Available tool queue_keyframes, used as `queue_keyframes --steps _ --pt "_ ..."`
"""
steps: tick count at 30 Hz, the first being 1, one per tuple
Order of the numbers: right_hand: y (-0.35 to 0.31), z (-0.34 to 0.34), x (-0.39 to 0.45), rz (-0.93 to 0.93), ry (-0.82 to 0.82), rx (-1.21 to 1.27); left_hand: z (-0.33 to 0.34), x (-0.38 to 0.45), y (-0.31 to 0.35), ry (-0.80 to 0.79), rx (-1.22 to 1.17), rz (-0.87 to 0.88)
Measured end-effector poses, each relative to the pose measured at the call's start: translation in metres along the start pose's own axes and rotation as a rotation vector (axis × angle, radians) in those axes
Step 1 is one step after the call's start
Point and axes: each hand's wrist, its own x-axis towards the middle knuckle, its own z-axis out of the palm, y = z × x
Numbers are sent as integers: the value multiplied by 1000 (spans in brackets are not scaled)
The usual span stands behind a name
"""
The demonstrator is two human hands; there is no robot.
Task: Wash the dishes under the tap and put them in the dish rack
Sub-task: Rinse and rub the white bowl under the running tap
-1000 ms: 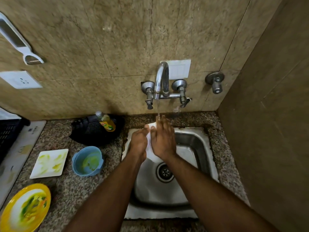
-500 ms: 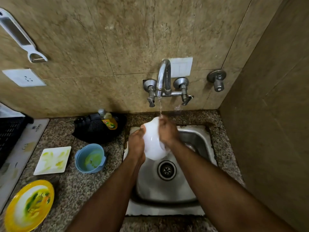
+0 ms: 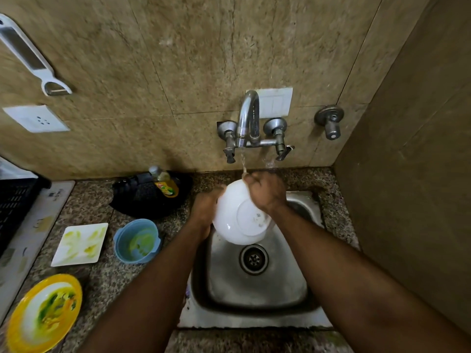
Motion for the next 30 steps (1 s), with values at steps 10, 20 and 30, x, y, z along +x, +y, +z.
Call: queue_keyframes --steps 10,20,30 --pt "-2 14 -9 -160 29 28 23 0 2 -112 32 126" --pt "9 17 -18 277 -173 321 35 -9 -20 44 -108 64" --pt "-2 28 -25 88 -75 251 32 -10 -15 92 -127 136"
